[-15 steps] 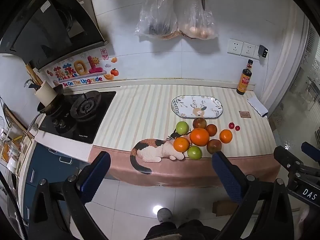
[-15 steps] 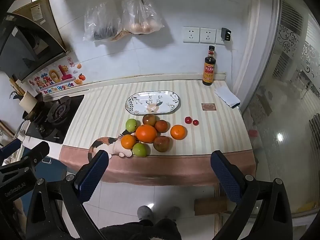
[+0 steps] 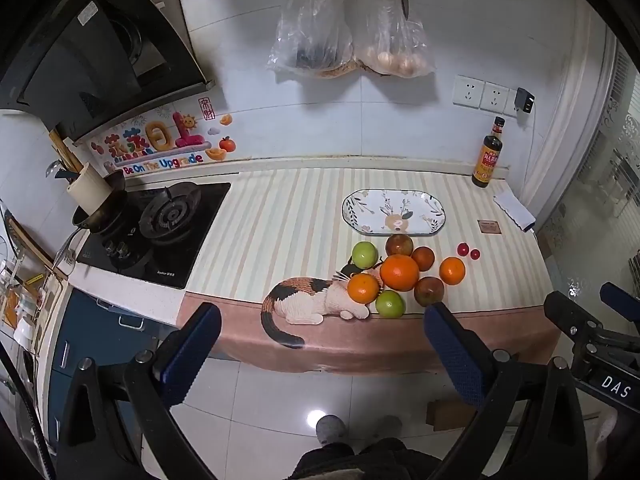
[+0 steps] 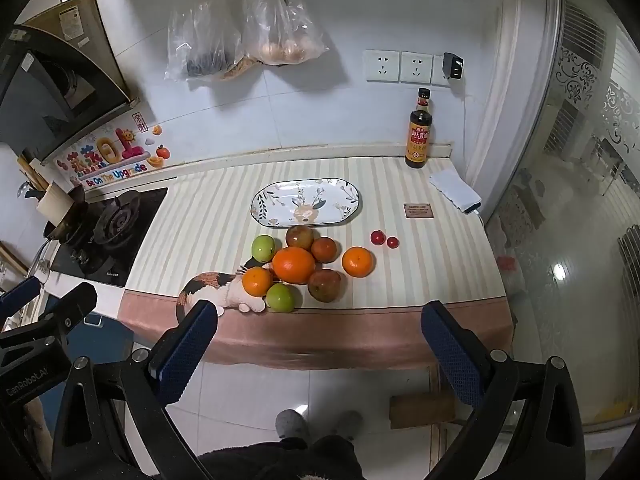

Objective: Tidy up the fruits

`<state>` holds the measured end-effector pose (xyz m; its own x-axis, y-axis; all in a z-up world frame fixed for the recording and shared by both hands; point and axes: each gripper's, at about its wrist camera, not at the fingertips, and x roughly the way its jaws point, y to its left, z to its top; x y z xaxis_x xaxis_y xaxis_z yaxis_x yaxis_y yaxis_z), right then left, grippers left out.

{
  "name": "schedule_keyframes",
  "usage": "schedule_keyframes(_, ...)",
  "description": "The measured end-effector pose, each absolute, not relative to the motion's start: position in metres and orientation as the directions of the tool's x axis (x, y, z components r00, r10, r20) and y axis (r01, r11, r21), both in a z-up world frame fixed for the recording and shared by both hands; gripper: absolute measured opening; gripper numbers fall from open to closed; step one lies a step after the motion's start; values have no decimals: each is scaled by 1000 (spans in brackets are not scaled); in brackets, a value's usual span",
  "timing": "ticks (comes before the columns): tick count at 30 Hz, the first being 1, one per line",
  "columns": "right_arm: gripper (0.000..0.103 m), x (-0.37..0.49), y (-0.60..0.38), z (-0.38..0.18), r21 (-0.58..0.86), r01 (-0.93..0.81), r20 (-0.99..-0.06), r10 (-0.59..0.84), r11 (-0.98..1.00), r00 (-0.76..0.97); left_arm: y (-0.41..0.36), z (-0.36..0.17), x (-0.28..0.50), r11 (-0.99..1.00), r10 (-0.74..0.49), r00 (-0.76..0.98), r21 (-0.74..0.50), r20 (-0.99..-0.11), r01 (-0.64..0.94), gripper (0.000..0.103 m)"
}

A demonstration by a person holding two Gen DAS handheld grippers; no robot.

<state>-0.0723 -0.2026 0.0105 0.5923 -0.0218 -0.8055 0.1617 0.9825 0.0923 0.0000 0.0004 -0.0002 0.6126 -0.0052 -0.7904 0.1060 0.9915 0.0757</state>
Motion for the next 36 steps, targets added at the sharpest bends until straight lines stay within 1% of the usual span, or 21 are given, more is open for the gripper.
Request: schedule_keyframes(36,103,-75,-199,9,93,160,-806,-20,983,592,-1,-4,1,992,-9,610,70,-792,106,103)
